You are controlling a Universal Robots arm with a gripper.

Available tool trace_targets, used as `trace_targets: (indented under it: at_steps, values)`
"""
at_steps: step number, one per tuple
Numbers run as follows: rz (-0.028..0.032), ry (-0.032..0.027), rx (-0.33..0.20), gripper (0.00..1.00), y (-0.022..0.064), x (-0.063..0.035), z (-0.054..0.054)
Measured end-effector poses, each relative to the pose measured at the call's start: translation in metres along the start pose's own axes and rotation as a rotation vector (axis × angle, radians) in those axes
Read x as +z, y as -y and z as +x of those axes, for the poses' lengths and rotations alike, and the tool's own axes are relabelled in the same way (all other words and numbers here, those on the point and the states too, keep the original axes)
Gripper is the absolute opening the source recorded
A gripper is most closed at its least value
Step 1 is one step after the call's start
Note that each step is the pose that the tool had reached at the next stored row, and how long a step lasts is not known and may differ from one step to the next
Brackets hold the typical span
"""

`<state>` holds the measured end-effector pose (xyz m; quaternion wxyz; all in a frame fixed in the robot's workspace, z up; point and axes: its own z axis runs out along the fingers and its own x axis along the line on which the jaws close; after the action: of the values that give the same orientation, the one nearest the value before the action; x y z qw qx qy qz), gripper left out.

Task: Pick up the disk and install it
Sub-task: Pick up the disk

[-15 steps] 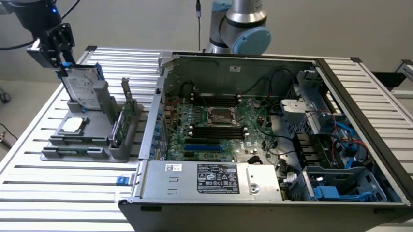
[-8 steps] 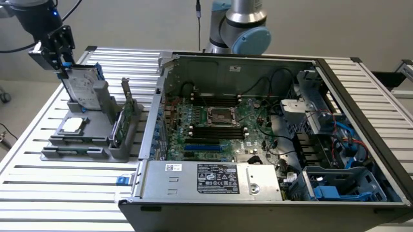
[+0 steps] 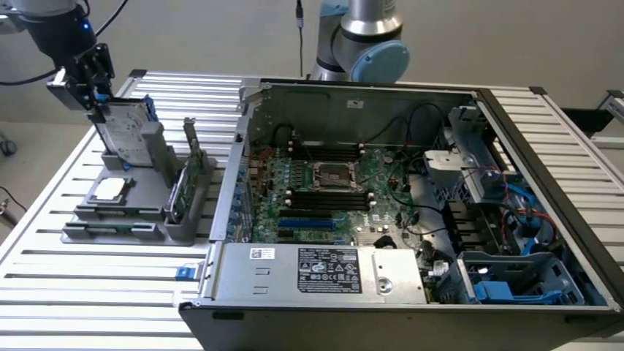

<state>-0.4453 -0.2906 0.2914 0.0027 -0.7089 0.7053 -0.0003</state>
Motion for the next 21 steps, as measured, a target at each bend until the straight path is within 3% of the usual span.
trace_targets:
  at_steps: [7, 15, 21]
  values:
    - [-0.0001, -0.0043, -0.002, 0.54, -0.0006, 0.0032, -0.0036]
    - [-0.0003, -0.0256, -0.002, 0.54, -0.0012, 0.0071, -0.0038]
    - [-0.0003, -0.0264, -0.002, 0.54, -0.0013, 0.0081, -0.0038]
